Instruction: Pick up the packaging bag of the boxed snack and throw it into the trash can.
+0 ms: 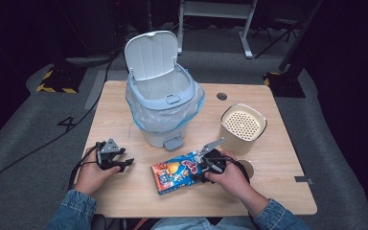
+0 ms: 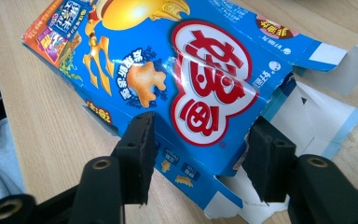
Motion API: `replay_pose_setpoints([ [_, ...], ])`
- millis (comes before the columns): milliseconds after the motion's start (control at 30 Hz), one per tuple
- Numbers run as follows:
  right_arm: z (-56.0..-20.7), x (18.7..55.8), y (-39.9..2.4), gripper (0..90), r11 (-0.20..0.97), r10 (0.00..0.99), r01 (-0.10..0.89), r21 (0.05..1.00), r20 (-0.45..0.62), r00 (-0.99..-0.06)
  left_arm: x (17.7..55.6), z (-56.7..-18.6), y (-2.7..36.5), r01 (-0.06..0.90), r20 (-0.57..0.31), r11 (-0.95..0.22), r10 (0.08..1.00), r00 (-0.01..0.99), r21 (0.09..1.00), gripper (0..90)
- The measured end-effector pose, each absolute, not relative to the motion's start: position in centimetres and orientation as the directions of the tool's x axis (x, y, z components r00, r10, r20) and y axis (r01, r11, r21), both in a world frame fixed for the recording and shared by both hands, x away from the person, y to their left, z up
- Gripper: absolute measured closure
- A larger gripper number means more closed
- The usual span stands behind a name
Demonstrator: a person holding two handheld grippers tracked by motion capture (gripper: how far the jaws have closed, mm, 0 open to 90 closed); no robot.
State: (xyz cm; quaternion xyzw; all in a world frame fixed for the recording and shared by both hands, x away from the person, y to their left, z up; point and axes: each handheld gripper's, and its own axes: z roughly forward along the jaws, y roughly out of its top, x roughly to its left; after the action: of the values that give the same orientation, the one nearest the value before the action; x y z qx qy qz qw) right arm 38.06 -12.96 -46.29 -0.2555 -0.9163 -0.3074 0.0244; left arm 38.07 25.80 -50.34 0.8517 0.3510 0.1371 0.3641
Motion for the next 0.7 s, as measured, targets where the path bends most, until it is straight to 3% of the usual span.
replay_pose_setpoints([
  [67,-46.2,38.0,-13.0,54.0,0.680,0.450,0.477,0.557,0.196,-0.871,38.1,-50.3,25.8,0.498,-0.022,-0.488,0.698,0.716,0.717,41.0],
  [167,-45.9,37.7,-13.0,75.1,0.669,0.421,0.465,0.580,0.220,-0.880,38.1,-50.4,25.8,0.498,-0.022,-0.487,0.699,0.715,0.717,41.0],
  [300,-45.6,37.2,-12.9,84.6,0.662,0.369,0.448,0.601,0.258,-0.893,38.0,-50.3,25.8,0.498,-0.022,-0.488,0.699,0.715,0.717,41.0],
  [400,-45.3,36.9,-12.7,89.8,0.649,0.322,0.427,0.630,0.280,-0.904,38.0,-50.3,25.8,0.498,-0.022,-0.487,0.699,0.715,0.717,41.0],
  [700,-42.9,35.6,-13.0,90.0,0.639,0.259,0.344,0.688,0.229,-0.938,38.1,-50.3,25.8,0.500,-0.024,-0.487,0.699,0.715,0.716,40.9],
])
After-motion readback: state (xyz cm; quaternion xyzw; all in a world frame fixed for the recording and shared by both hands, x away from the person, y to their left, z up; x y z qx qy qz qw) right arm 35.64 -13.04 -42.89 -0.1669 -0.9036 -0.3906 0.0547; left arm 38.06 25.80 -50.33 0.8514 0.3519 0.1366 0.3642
